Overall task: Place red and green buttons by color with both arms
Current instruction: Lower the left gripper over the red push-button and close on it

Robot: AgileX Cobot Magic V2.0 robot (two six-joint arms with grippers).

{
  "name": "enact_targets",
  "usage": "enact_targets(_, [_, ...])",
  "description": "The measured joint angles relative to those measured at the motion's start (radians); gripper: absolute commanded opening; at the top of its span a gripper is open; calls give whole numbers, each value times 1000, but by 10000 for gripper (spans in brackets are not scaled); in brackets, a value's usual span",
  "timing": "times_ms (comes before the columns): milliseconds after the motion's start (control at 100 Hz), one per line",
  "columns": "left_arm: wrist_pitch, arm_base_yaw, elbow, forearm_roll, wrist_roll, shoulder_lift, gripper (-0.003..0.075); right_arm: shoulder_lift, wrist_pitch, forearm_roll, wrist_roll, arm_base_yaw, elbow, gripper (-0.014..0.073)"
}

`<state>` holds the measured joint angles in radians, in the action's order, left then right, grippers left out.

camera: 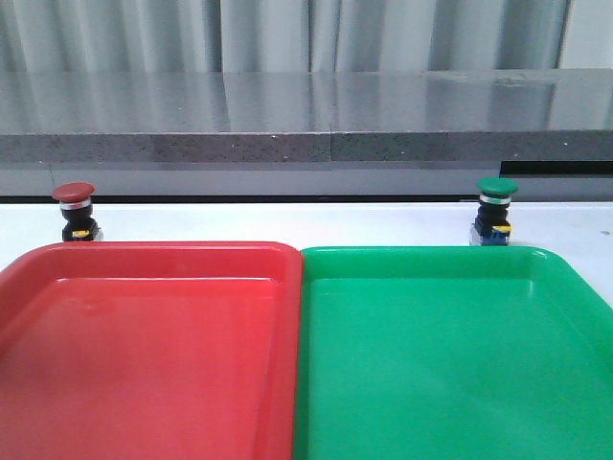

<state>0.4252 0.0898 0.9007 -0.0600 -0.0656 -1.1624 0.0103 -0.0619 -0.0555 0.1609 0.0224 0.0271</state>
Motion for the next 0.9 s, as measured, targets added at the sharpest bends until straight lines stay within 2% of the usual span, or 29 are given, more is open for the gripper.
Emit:
enact_targets(470, [330, 36, 444, -6, 0, -471, 438, 0, 0, 0, 0, 0, 0, -63])
enact_targets(660, [398, 36, 583, -8, 0, -616, 438, 0, 0, 0, 0, 0, 0, -63])
enact_targets(900, [462, 36, 679, -9, -4, -746, 438, 0, 0, 0, 0, 0, 0, -63])
